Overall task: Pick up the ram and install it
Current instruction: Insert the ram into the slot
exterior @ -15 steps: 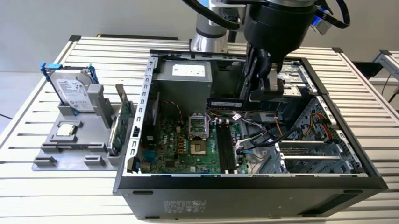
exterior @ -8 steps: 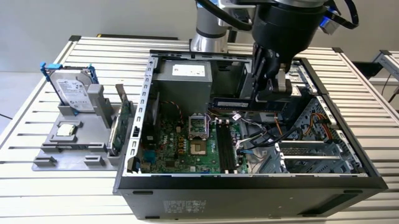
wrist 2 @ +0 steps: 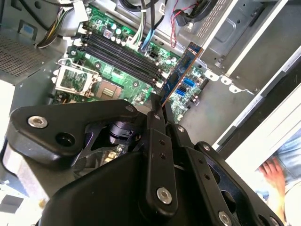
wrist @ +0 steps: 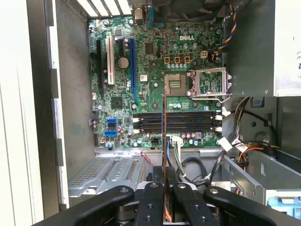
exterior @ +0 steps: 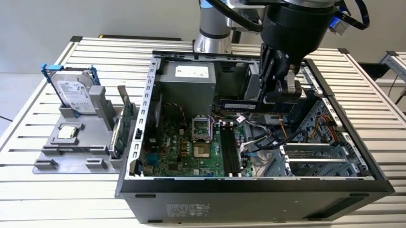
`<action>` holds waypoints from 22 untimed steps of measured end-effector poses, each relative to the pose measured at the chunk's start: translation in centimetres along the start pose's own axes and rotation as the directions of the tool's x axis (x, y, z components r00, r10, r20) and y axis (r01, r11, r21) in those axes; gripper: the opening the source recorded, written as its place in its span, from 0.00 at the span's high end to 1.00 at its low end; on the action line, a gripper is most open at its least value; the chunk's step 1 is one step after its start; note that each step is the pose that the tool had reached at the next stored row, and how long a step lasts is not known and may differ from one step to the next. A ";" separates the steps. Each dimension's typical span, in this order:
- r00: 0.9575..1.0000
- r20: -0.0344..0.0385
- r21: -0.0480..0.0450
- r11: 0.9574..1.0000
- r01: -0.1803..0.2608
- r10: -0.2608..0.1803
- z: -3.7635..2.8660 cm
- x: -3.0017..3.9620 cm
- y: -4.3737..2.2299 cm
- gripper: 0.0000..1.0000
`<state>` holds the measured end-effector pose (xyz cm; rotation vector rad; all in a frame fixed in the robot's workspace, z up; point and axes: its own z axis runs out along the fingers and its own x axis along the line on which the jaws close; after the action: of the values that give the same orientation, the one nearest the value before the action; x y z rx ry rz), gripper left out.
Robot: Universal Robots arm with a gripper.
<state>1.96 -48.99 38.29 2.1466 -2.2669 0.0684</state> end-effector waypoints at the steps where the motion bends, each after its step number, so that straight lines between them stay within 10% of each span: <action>1: 1.000 0.000 0.000 1.000 0.001 -0.001 0.00 0.00 0.00 1.00; 15: 1.000 0.000 0.000 1.000 0.000 0.000 0.00 0.00 0.00 1.00; 22: 0.996 -0.002 -0.004 0.996 -0.091 0.091 0.00 0.00 0.00 1.00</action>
<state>1.96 -49.00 38.29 2.0393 -2.3613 0.0669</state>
